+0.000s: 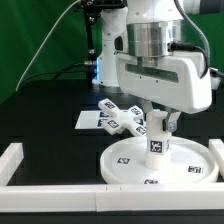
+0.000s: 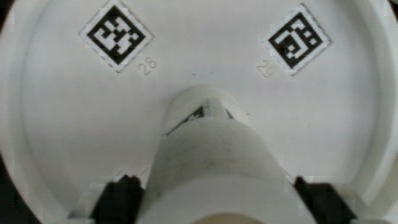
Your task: Assemble round table
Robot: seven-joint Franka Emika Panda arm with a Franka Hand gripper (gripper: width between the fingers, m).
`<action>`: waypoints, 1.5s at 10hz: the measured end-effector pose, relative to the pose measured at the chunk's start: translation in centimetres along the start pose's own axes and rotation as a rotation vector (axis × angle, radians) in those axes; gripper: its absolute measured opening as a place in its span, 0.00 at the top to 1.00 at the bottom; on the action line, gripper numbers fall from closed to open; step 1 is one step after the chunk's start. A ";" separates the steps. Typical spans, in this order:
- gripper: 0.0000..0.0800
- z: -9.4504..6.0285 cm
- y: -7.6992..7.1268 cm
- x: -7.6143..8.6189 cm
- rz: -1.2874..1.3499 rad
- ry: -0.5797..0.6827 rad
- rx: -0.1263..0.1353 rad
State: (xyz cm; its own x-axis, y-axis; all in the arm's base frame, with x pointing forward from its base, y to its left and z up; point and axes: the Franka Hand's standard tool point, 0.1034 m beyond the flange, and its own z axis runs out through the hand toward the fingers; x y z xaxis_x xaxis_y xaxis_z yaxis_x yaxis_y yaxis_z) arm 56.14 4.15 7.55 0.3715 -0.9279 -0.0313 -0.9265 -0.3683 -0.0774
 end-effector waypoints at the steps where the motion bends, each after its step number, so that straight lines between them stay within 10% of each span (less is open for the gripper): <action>1: 0.49 0.0 0.0 0.0 0.087 -0.007 0.005; 4: 0.49 0.0 0.0 0.1 0.195 -0.012 0.015; 8: 0.19 0.1 -0.2 -0.6 -0.380 0.007 0.033; 15: 0.19 0.1 -0.2 -0.6 -1.123 0.050 0.018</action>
Offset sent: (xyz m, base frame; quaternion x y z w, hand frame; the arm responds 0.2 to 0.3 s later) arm 0.0000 0.0000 0.0000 0.0000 0.0000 0.0650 0.9979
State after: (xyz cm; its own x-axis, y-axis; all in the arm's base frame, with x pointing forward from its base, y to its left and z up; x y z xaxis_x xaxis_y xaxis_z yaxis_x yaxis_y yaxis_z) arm 56.12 4.80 7.44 0.9918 -0.0719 0.1052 -0.0668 -0.9964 -0.0514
